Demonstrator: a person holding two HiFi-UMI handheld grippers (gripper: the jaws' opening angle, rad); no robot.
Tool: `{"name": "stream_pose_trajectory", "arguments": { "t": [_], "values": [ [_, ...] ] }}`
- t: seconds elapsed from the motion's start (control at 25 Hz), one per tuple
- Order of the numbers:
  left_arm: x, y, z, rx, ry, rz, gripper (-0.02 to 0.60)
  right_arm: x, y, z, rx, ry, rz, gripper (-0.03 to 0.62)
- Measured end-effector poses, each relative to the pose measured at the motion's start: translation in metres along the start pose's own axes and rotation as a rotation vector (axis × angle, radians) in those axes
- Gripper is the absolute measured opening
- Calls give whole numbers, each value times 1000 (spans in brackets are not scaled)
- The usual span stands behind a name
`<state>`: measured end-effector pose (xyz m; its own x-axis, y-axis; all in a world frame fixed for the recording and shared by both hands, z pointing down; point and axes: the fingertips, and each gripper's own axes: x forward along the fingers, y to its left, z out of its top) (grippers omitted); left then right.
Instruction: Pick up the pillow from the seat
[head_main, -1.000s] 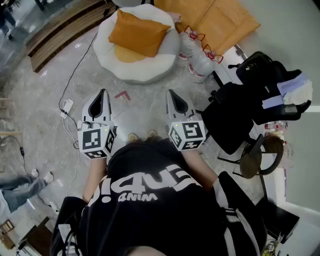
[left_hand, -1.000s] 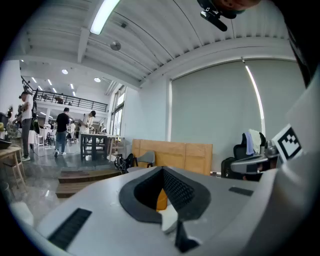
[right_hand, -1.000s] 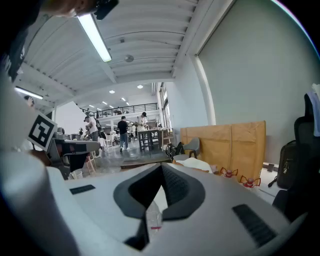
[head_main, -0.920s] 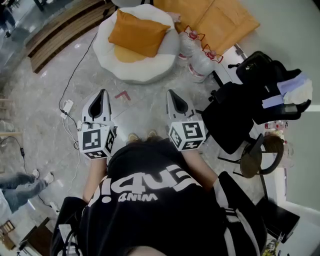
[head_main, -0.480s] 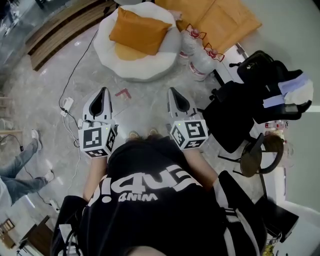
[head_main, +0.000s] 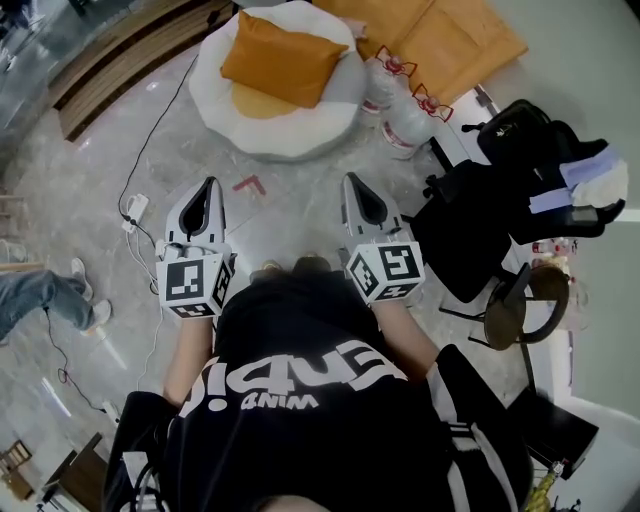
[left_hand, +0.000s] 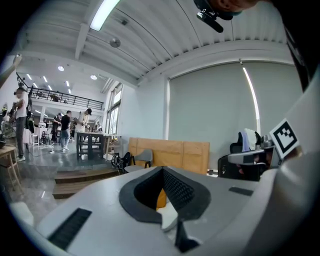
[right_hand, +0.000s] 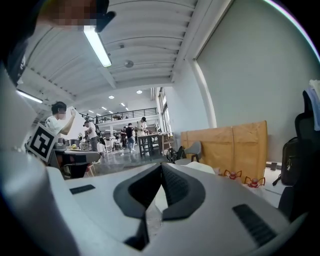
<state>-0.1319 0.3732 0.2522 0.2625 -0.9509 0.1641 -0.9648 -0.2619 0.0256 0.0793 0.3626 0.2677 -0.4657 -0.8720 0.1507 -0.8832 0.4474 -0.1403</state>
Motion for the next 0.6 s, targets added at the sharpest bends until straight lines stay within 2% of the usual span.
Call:
{"name": "stream_pose_trajectory", "arguments": {
  "t": [0.6],
  "values": [
    [25,14,-8,-3,16,-17,9,28,-10,-12,-4,24,-20,21]
  ]
}}
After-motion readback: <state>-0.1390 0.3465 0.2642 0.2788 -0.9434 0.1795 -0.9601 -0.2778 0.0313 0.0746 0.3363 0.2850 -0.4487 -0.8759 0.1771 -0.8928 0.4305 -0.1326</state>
